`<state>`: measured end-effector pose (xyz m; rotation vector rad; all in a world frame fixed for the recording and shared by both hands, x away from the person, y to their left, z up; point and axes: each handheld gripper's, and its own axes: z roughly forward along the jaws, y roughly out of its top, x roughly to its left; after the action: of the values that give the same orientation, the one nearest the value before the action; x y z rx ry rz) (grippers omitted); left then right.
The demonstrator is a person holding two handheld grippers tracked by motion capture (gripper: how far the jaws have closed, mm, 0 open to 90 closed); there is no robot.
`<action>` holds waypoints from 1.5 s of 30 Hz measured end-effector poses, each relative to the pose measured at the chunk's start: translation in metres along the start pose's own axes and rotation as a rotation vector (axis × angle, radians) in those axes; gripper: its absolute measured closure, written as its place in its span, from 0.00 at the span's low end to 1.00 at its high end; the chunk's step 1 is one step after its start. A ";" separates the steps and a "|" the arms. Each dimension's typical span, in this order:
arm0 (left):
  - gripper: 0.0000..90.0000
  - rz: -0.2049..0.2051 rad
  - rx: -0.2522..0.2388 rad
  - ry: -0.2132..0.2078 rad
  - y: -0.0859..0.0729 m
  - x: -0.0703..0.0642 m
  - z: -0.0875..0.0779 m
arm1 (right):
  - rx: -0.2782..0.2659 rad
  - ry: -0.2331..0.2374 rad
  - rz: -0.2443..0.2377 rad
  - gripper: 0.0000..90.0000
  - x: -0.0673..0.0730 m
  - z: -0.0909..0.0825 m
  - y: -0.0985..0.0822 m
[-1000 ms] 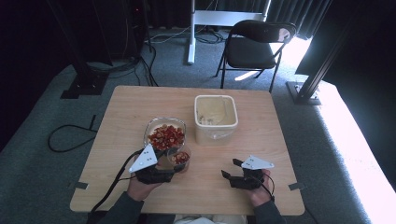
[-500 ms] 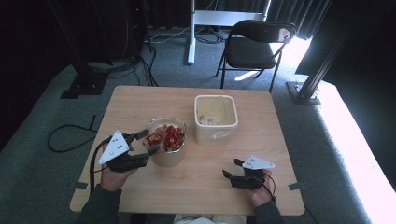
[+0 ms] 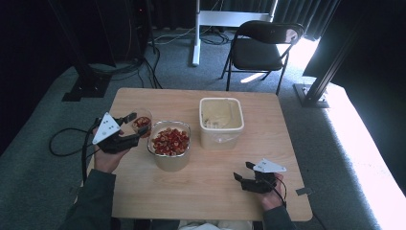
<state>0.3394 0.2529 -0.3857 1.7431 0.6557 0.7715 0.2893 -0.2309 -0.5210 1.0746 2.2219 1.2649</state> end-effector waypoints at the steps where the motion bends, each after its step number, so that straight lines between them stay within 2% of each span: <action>1: 0.43 0.003 0.005 0.001 0.000 0.003 0.002 | 0.005 -0.010 -0.002 0.32 -0.002 -0.001 0.000; 6: 0.43 0.012 0.022 0.003 0.001 0.018 0.011 | 0.010 -0.069 -0.001 0.32 -0.018 -0.010 -0.001; 11: 0.43 0.017 0.033 0.007 0.008 0.029 0.017 | 0.040 -0.131 -0.012 0.32 -0.035 -0.019 -0.004; 14: 0.43 0.025 0.037 0.011 0.012 0.033 0.018 | 0.051 -0.152 0.002 0.32 -0.043 -0.022 -0.008; 15: 0.43 0.026 0.035 0.013 0.018 0.036 0.019 | 0.055 -0.160 0.015 0.32 -0.047 -0.024 -0.011; 22: 0.43 0.040 0.017 0.014 0.035 0.042 0.019 | 0.058 -0.179 0.036 0.32 -0.055 -0.027 -0.015; 29: 0.43 0.063 0.022 0.012 0.041 0.039 0.020 | 0.058 -0.179 0.041 0.32 -0.056 -0.027 -0.017; 32: 0.43 0.087 0.035 0.014 0.041 0.033 0.022 | 0.062 -0.180 0.045 0.32 -0.056 -0.026 -0.019; 40: 0.43 0.176 0.094 0.023 0.040 0.021 0.030 | 0.073 -0.174 0.044 0.32 -0.053 -0.023 -0.022; 44: 0.43 0.196 0.102 0.020 0.041 0.018 0.032 | 0.078 -0.177 0.045 0.32 -0.053 -0.023 -0.024; 45: 0.43 0.225 0.113 0.024 0.041 0.014 0.034 | 0.082 -0.178 0.045 0.32 -0.054 -0.022 -0.025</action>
<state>0.3765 0.2313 -0.3519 1.9365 0.5332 0.9253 0.2990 -0.2925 -0.5330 1.2242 2.1420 1.0597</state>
